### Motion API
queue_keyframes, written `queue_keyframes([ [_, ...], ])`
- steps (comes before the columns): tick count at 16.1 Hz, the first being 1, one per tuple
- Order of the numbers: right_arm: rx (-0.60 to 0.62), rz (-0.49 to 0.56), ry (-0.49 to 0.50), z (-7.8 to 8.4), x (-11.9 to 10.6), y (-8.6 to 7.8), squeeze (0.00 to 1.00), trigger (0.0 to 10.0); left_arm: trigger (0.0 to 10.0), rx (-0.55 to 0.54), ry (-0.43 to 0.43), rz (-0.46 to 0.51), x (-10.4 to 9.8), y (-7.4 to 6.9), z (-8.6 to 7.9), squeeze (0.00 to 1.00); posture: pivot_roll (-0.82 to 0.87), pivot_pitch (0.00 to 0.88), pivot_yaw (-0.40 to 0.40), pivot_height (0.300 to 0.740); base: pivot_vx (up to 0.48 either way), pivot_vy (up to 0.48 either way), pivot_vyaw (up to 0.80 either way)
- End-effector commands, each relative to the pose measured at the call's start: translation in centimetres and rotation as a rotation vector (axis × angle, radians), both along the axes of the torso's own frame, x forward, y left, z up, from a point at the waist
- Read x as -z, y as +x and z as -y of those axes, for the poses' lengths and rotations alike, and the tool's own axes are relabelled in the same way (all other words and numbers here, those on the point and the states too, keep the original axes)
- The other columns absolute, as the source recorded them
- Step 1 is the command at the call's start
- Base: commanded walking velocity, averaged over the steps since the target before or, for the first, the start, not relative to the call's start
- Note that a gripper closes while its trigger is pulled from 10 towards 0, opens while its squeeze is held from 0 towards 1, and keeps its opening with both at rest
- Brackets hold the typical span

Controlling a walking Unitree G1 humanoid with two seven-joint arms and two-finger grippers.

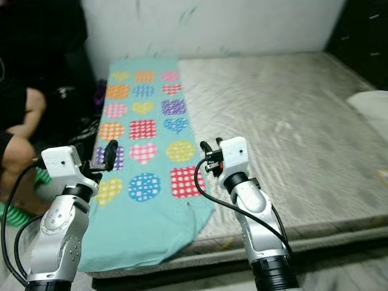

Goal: Clean up the room

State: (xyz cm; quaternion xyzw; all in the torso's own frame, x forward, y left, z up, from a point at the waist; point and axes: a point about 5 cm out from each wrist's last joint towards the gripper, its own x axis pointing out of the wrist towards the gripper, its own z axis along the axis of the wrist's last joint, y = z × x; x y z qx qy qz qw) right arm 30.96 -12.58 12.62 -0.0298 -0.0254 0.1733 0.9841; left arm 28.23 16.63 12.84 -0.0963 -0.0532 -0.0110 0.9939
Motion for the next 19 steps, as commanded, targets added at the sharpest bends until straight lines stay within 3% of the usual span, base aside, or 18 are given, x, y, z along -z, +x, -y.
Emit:
queue_keyframes([
  [1, -0.003, 0.009, -0.002, -0.07, -0.26, 0.15, 0.0, 10.0, 10.0, -0.001, -0.006, 0.003, -0.19, 0.01, 0.02, 0.0, -0.18, 0.0, 0.007, 0.74, 0.0, 0.0, 0.0],
  [5, 0.001, 0.003, -0.01, 0.11, -0.04, 0.13, 0.0, 10.0, 10.0, -0.007, -0.007, -0.015, -0.01, 0.14, 0.06, 0.0, -0.18, 0.0, 0.007, 0.74, 0.0, 0.07, 0.0],
  [13, 0.0, 0.0, -0.017, 0.19, 0.09, 0.18, 0.0, 10.0, 10.0, -0.004, -0.009, -0.012, -0.09, 0.15, 0.14, 0.0, -0.18, 0.0, 0.007, 0.74, 0.0, 0.445, 0.0],
  [19, 0.0, -0.008, -0.023, 0.15, 0.2, 0.19, 0.0, 10.0, 10.0, 0.024, -0.012, 0.016, -0.44, -0.03, 0.42, 0.0, -0.18, 0.0, 0.007, 0.74, 0.0, 0.0, 0.0],
])
